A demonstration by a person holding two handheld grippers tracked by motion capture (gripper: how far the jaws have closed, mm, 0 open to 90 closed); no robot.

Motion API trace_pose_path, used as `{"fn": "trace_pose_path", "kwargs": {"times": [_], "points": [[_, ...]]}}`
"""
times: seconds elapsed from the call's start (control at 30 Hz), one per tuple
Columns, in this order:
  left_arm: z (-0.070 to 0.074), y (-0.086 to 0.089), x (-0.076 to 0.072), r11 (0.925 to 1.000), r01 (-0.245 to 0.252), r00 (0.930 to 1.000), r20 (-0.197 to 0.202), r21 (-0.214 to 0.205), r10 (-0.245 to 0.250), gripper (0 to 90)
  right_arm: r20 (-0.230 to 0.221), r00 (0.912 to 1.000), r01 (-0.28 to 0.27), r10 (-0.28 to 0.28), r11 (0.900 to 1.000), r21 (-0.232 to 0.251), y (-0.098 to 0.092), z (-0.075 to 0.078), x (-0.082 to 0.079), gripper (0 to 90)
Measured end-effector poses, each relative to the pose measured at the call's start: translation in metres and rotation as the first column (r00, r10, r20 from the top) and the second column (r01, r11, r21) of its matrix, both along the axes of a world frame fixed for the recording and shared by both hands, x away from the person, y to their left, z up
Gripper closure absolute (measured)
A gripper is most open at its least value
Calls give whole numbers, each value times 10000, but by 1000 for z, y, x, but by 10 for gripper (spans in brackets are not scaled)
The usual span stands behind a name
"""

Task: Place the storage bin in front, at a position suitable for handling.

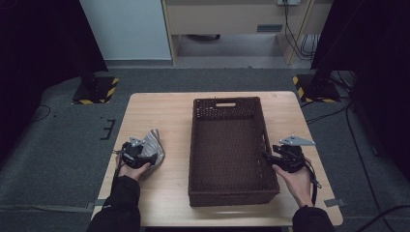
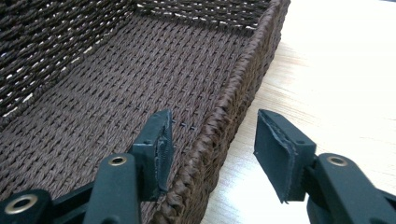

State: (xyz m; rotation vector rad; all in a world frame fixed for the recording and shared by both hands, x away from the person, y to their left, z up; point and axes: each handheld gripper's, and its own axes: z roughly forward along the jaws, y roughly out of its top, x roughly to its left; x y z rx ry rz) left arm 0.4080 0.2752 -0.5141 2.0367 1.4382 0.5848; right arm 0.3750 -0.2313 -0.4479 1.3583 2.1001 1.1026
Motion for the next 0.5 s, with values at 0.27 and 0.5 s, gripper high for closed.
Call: {"fn": "trace_pose_path", "kwargs": {"times": [0.27,0.5], "points": [[-7,-5,2,9993,-205,9994,-263,304,213,129,15,10000,51,-51,10000,81,-2,1,0,458],[-4,6,-1,9988,-484,9988,-30,1,484,374,33,10000,42,-43,10000,83,-1,0,0,464]]}}
